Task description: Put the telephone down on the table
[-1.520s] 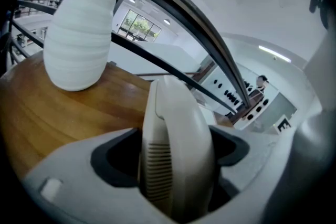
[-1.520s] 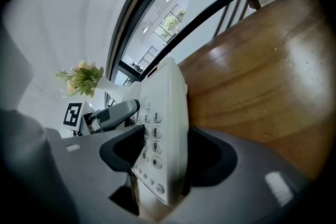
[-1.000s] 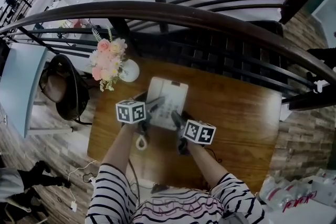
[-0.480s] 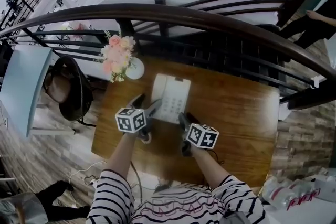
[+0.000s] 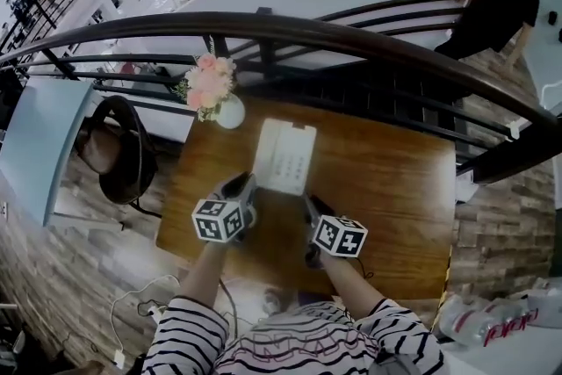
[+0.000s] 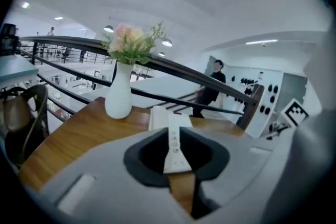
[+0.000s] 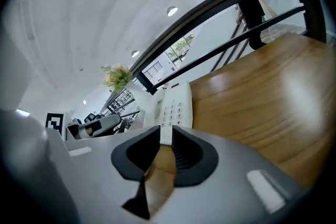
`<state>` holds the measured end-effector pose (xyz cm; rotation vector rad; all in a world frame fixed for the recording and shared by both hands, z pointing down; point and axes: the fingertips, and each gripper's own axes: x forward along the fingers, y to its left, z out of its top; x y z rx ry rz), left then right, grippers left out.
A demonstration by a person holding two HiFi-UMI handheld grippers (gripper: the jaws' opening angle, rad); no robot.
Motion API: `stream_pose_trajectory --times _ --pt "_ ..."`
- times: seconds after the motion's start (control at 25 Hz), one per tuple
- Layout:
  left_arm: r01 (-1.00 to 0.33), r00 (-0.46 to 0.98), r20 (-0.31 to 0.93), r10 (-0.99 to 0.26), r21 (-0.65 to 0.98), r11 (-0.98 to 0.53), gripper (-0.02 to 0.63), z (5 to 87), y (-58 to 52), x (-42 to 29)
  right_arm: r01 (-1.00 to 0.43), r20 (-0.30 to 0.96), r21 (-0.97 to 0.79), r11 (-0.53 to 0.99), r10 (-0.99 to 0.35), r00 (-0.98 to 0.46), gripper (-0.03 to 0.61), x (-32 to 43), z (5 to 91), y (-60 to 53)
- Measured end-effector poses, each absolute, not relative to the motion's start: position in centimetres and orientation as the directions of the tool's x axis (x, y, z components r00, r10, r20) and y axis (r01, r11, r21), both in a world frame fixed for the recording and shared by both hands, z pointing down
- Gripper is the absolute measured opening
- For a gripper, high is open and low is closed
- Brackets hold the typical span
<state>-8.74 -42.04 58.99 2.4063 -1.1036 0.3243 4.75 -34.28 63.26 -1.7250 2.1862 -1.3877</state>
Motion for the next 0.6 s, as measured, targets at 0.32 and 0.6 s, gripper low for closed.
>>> stream_pose_trajectory --times 0.32,0.6 --pt "-0.762 0.647 0.362 -0.671 0.299 -0.574 0.002 56.1 -32.9 -11.7 -0.809 0.421 -0.583 0.071 -0.826 -0.376 0.0 2.7 59.3 -27.8" --pt "-0.756 0.654 0.319 -0.686 0.308 -0.578 0.002 54.3 -25.9 -14.1 -0.862 0.4 -0.487 0.141 -0.841 -0.364 0.0 0.7 57.1 -21.8"
